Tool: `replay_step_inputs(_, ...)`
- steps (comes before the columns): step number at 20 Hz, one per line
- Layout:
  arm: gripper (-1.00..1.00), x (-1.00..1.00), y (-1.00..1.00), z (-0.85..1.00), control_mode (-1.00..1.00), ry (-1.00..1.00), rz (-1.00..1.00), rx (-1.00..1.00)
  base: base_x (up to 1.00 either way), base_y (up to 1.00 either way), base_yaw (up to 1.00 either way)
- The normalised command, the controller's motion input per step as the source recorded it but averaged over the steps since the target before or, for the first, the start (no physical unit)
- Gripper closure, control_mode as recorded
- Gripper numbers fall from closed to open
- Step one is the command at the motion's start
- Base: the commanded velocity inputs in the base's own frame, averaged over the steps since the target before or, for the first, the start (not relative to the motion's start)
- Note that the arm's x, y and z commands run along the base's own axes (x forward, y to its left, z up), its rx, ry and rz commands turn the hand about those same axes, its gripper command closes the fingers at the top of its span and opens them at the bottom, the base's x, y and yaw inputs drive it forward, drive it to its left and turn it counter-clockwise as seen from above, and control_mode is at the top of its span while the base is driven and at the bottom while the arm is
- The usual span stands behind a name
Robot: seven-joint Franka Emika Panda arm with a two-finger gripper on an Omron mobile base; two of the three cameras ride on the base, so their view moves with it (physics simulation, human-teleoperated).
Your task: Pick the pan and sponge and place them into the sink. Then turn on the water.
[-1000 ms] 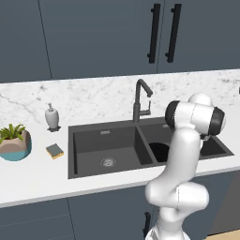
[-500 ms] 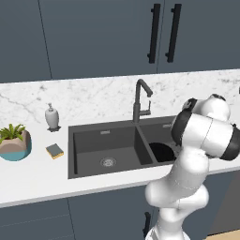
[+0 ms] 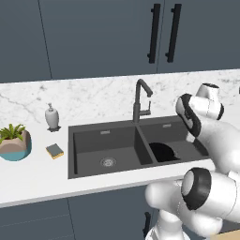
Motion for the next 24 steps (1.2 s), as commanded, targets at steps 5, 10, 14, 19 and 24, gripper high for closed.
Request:
replay_step_inputs(5,-1.00,-0.67,1.00,0.44,-1.00,0.08,-0.23,0.00,0.00,0.00,0.00)
replay_step_inputs(10,-1.00,-0.40,1.00,0.17,-1.00,0.08,-0.31,0.00,0.00,0.00,0.00)
replay_step_inputs(14,-1.00,-0.03,1.00,0.00,-1.00,0.09,-0.33,0.00,0.00,0.00,0.00)
replay_step_inputs(19,-1.00,0.05,1.00,0.03,-1.00,0.00,-0.29,0.00,0.00,0.00,0.00)
replay_step_inputs(24,-1.00,0.33,1.00,0.07,-1.00,0.00,-0.19,-0.03,0.00,0.00,0.00)
